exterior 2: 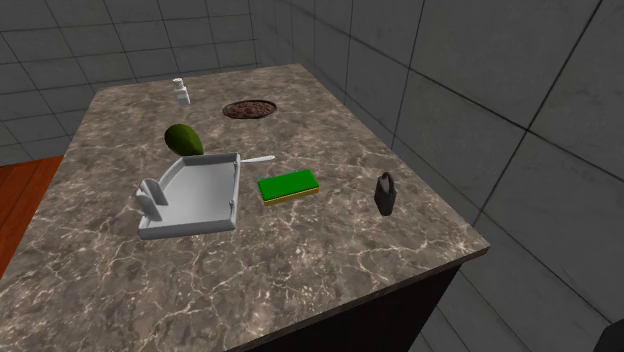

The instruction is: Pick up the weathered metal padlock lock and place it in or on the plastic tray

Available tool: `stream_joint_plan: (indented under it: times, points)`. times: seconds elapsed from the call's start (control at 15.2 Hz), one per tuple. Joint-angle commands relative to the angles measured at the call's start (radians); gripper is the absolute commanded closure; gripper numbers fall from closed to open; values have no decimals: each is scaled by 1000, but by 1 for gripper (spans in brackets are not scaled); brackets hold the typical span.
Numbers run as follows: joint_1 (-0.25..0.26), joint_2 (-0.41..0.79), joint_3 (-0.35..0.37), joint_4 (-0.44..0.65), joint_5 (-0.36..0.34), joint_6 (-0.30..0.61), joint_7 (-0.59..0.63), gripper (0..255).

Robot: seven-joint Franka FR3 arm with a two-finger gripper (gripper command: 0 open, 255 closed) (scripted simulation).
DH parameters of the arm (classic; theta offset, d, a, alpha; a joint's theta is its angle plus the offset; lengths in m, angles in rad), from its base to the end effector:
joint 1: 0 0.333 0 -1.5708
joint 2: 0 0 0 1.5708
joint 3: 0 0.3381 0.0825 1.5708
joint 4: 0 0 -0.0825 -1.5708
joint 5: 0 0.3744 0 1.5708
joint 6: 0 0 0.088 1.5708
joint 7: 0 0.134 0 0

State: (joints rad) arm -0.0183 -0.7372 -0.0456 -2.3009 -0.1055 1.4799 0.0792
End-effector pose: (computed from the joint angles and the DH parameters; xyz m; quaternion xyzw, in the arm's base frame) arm 0.2826 -0.0373 0.5831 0.9961 -0.0674 -0.0416 0.0379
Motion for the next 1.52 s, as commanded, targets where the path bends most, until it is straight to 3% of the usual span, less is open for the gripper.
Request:
stream_joint_plan:
  times: [0.0, 0.73, 1.45]
  points:
    - [0, 0, 0, 0, 0, 0, 0, 0]
    - [69, 173, 81, -101, 144, 366, 129, 0]
    - [134, 466, 166, -40, 245, 710, 220, 0]
